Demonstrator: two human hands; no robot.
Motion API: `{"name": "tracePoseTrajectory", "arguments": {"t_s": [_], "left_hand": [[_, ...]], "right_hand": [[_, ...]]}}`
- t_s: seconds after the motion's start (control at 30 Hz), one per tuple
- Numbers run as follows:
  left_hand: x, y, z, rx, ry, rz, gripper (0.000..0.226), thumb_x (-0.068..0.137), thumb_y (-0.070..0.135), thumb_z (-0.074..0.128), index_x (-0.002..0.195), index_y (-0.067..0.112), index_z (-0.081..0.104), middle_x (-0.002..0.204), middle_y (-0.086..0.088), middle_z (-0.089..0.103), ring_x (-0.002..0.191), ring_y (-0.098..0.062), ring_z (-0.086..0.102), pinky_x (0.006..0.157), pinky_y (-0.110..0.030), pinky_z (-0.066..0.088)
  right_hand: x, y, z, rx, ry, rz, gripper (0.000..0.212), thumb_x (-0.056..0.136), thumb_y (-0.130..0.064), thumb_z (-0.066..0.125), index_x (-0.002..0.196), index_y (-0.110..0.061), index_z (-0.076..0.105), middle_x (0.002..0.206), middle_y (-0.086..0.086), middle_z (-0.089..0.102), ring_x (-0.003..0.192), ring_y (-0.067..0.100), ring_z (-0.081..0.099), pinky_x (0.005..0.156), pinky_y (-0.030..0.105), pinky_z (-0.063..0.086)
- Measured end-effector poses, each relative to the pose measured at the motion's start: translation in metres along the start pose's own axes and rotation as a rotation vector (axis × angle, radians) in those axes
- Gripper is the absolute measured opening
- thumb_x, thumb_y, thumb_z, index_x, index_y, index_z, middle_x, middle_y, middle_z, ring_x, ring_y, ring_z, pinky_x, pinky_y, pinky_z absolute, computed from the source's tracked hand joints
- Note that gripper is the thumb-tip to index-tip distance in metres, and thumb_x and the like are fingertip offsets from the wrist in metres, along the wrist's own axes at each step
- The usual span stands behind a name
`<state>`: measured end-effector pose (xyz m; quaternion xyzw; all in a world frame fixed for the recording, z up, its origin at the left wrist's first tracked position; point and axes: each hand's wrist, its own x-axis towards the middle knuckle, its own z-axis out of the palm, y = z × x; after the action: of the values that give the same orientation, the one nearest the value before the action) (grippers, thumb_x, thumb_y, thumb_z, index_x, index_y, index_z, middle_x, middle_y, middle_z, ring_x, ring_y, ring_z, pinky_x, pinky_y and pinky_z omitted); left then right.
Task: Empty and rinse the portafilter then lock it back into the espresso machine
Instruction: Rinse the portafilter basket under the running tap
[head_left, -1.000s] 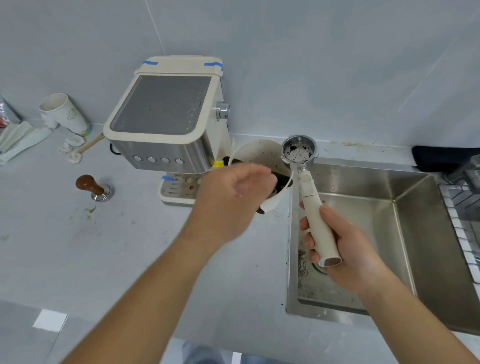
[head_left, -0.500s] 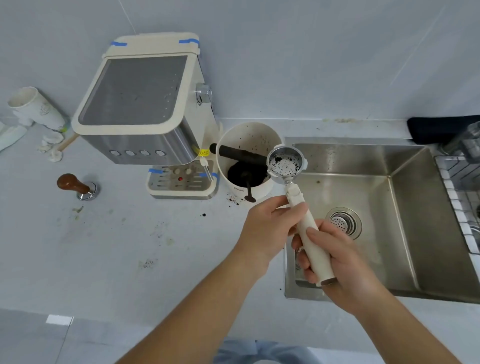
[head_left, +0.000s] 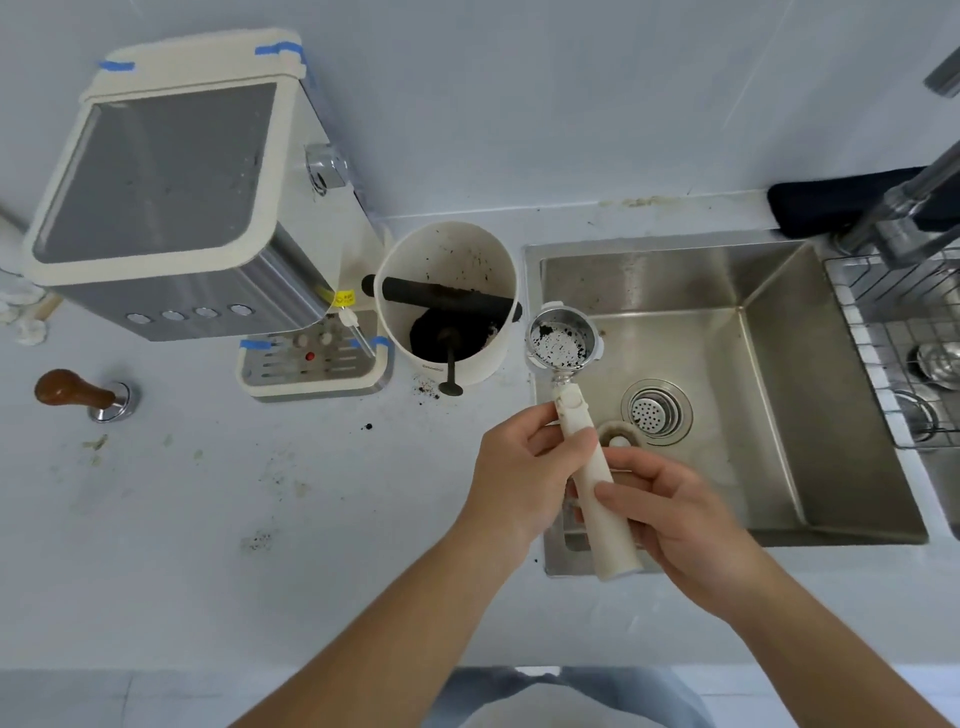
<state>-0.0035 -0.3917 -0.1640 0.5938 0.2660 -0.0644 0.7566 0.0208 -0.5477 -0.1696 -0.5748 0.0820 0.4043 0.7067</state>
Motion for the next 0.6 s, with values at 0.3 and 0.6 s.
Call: {"name": "tracePoseTrajectory", "arguments": {"t_s": [0.3, 0.6], "left_hand": [[0.016, -0.021, 0.047, -0.068, 0.024, -0.068, 0.030, 0.077, 0.017, 0.072, 0.106, 0.023, 0.070, 0.097, 0.002, 0.078, 0.094, -0.016, 0.072, 0.082, -0.035, 0.057], [0.036, -0.036, 0.076, -0.079, 0.059, -0.140, 0.024, 0.086, 0.010, 0.068, 0.109, 0.018, 0.069, 0.097, -0.001, 0.077, 0.092, -0.020, 0.073, 0.073, -0.034, 0.058]], "right_hand": [[0.004, -0.013, -0.064, -0.081, -0.041, 0.068, 0.039, 0.063, -0.015, 0.080, 0.102, -0.012, 0.076, 0.091, 0.013, 0.077, 0.078, 0.020, 0.074, 0.062, 0.026, 0.058], [0.011, -0.019, -0.107, -0.209, -0.016, 0.121, 0.029, 0.085, 0.007, 0.071, 0.112, -0.006, 0.069, 0.098, 0.011, 0.079, 0.088, 0.022, 0.075, 0.068, 0.026, 0.059]]}}
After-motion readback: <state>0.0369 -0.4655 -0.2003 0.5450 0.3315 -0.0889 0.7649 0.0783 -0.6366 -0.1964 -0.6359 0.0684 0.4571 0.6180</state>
